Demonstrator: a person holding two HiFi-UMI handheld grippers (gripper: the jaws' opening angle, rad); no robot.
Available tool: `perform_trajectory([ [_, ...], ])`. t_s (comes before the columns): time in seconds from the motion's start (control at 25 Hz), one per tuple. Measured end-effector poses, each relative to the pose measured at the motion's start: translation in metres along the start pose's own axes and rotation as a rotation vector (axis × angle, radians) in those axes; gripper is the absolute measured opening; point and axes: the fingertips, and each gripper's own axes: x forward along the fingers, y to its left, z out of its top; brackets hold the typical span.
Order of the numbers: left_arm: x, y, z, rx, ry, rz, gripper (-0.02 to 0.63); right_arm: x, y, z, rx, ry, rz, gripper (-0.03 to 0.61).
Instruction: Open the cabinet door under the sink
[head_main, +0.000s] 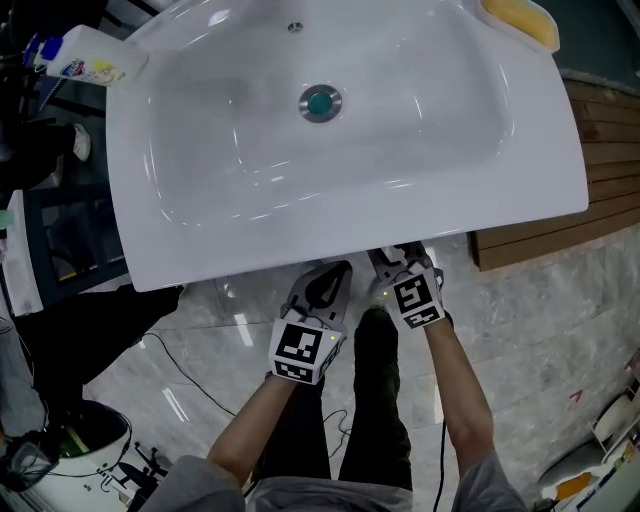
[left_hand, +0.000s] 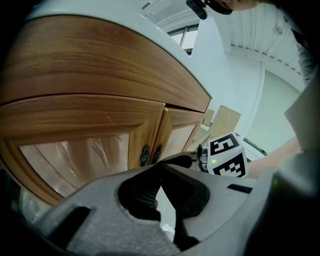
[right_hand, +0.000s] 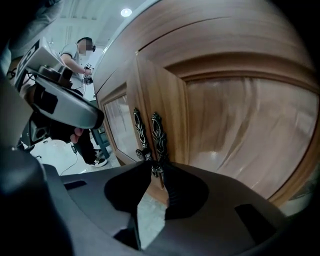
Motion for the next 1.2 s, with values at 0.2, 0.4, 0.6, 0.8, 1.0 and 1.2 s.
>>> perform_trajectory([
  [0.2,-0.001,0.004,-0.002,-0.016,-0.001,0.022,0.008,0.000,-0.001,0.002,-0.074,0.021,0.030,0.070],
  [0.4,-0.004,0.002,-0.003,-0.036,-0.008,0.044,0.008,0.001,-0.001,0.001,-0.140,0.069,0.093,0.060],
  [0.6,-0.008,-0.008,-0.003,-0.059,-0.018,0.045,0.008,-0.002,0.001,-0.002,-0.142,0.102,0.128,0.057],
  [0.8,-0.015,-0.012,-0.005,-0.061,-0.026,0.024,0.007,-0.011,0.007,-0.007,-0.159,0.142,0.140,0.057],
  [1.0,-0.027,-0.008,-0.012,-0.057,-0.031,0.003,0.008,-0.019,0.011,-0.014,-0.174,0.177,0.151,0.057],
  [1.2,-0.040,-0.009,-0.026,-0.046,-0.029,-0.033,0.008,-0.025,0.016,-0.018,-0.148,0.219,0.127,0.057],
])
